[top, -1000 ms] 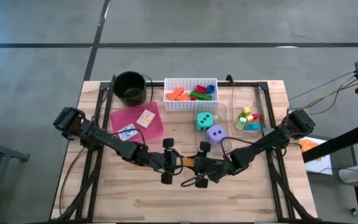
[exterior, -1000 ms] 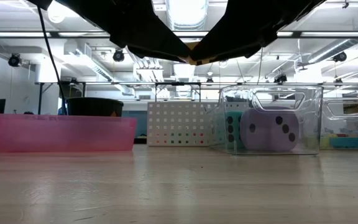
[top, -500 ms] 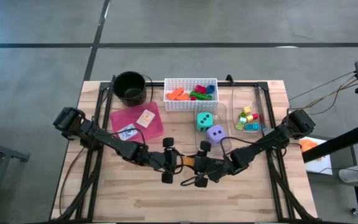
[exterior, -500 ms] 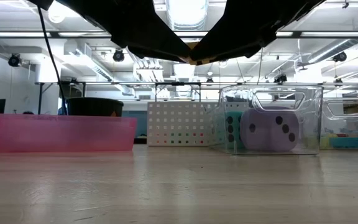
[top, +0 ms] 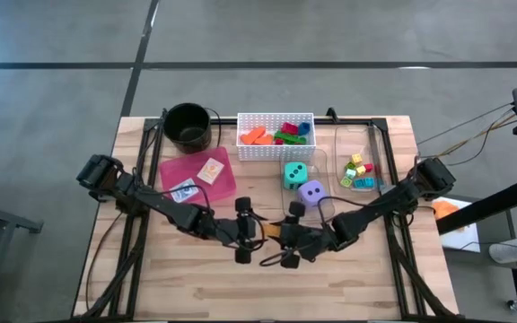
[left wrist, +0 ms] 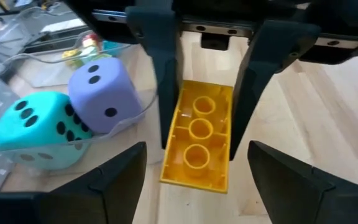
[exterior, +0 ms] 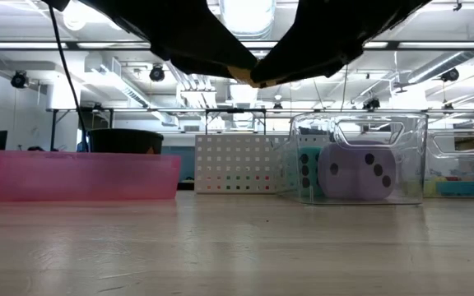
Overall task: Pick & Place Toys
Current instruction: Put the small dark yellow game piece into the right transparent bin
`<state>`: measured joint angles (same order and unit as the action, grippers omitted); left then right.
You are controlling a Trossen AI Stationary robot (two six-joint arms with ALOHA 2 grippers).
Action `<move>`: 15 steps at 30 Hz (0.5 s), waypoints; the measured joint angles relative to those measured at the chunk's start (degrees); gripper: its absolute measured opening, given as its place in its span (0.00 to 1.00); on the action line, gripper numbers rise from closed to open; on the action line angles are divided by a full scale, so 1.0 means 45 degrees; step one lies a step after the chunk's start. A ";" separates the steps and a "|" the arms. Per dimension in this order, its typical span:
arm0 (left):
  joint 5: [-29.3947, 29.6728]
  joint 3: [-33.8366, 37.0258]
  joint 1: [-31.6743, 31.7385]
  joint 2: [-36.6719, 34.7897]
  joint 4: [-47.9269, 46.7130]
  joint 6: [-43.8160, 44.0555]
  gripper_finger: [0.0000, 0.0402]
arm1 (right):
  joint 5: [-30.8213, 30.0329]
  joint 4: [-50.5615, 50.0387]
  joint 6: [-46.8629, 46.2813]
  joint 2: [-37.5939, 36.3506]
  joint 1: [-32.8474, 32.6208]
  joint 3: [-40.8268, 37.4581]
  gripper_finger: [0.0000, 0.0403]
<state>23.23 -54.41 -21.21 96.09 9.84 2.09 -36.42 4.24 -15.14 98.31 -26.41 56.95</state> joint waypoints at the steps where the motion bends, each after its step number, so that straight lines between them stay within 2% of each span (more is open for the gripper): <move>1: 0.0116 0.0000 0.0000 0.0000 -0.0007 0.0000 0.71 | 0.0005 -0.0225 0.0000 -0.0044 0.0000 0.0000 0.35; 4: 0.0529 0.0000 0.0000 -0.0038 -0.0071 -0.0005 0.71 | -0.0175 -0.1092 -0.0423 -0.0179 0.0005 -0.0005 0.34; 11: 0.0740 0.0009 0.0560 -0.0107 -0.0284 0.0408 0.71 | -0.0706 -0.3844 -0.1701 -0.0991 -0.0008 -0.0015 0.42; 15: 0.0733 0.0024 0.0914 -0.0107 -0.0724 0.0536 0.71 | -0.1156 -0.5053 -0.1731 -0.2147 0.0014 -0.0019 0.39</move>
<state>26.53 -54.30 -17.10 95.61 6.58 4.50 -41.62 -18.50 -22.93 88.65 -26.35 56.86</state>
